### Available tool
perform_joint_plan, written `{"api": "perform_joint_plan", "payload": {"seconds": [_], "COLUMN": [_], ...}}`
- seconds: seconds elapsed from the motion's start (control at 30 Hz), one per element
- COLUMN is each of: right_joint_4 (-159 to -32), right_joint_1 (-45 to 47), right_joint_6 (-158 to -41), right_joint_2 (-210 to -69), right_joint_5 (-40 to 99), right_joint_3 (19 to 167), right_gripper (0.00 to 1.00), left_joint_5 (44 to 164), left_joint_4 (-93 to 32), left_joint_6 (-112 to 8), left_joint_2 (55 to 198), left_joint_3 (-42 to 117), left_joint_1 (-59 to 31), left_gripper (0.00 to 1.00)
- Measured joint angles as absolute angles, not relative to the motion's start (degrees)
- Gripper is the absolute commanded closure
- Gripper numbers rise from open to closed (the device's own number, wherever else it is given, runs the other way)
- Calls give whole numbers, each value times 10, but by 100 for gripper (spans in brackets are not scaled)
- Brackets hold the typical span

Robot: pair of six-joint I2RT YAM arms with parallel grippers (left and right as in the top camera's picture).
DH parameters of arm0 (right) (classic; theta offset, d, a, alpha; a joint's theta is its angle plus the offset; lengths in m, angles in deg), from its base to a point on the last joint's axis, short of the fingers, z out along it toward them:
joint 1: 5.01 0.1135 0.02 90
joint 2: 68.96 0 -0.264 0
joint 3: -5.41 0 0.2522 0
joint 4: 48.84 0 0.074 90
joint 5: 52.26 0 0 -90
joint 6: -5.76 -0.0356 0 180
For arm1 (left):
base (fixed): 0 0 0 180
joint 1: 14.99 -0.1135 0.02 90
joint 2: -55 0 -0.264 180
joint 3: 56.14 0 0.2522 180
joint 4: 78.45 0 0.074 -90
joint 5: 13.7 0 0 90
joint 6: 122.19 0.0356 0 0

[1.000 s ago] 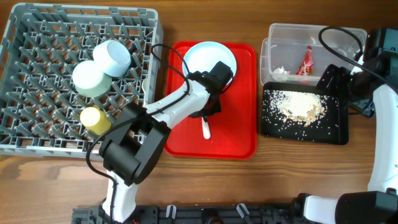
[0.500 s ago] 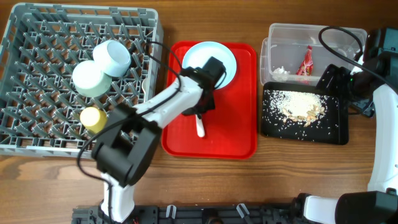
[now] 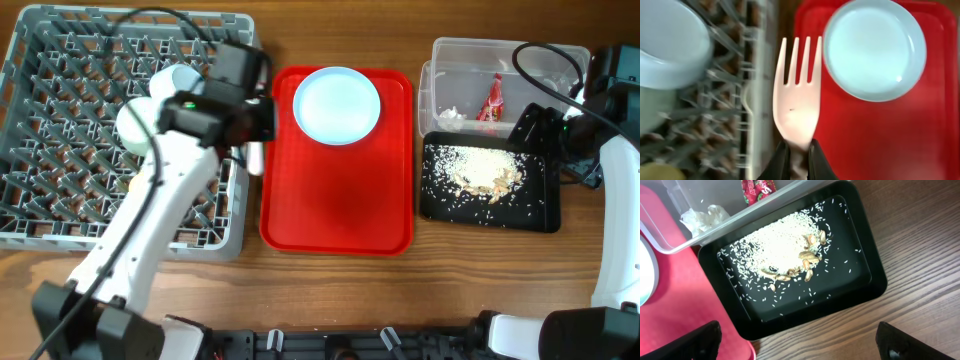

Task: Sort waste into correct bins and load items into the dishwasher rack
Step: 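Carry the white fork to the dish rack and release it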

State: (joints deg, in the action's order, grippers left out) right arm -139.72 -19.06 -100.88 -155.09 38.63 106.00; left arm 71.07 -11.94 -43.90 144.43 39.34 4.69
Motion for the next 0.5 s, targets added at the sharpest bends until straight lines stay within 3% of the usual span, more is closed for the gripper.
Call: {"api": "perform_joint_plan", "payload": {"seconds": [0.17, 0.43, 0.5], "right_joint_4": [-1397, -1397, -1397], "right_joint_1": [-191, -191, -191], "right_joint_6": [-1009, -1009, -1009], "right_joint_2": [-1551, -1551, -1551], "right_joint_5": [386, 386, 386], "right_joint_3": [1060, 1060, 1060], "right_gripper": [0, 0, 0], "left_joint_5": [710, 710, 710], "left_joint_4": [-117, -111, -111], "left_joint_6": [-359, -327, -326], "left_joint_2": [1447, 1524, 1543], "left_joint_3": [393, 393, 393], "left_joint_1": [-3, -46, -54], "left_gripper": [96, 96, 92]}}
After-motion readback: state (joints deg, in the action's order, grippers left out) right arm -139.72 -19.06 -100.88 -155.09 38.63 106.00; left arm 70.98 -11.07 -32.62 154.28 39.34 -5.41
